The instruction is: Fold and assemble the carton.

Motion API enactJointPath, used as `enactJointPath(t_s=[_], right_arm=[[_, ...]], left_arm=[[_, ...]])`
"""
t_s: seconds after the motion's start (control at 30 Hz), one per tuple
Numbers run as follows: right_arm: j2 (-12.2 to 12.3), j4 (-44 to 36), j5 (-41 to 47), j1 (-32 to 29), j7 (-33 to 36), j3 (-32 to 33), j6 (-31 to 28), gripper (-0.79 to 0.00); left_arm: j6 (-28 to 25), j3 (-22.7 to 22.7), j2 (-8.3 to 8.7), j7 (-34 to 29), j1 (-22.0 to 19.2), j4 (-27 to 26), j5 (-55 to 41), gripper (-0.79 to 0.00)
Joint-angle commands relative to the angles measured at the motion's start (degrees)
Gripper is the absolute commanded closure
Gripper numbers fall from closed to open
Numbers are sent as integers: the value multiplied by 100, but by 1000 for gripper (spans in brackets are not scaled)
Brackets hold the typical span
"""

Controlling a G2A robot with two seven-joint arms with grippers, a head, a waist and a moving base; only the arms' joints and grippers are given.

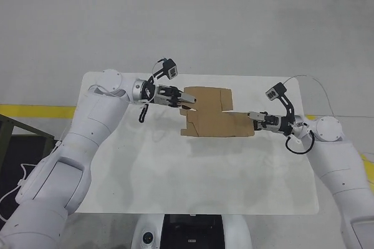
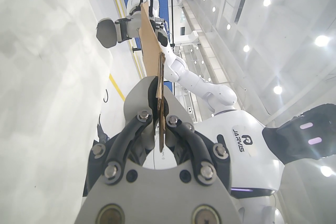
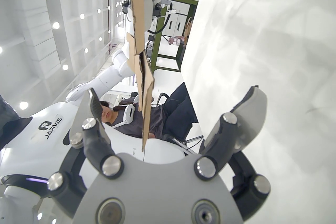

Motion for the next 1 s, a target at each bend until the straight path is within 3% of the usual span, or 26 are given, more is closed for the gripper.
enactJointPath(t_s=[0.0,0.1,0.27,0.97], right_arm=[[1,-41,82,-13,12,-49,13,-720],[5,-132,140,-19,64,-137,64,-563],[21,-204,190,-2,113,-238,113,-391],[104,-221,178,108,76,-526,76,-274]], left_arm=[[-6,30,-14,6,15,23,-9,0],[-36,68,-32,36,13,85,19,0],[-144,114,-48,145,-26,200,154,0],[-168,282,-71,168,-141,328,386,0]])
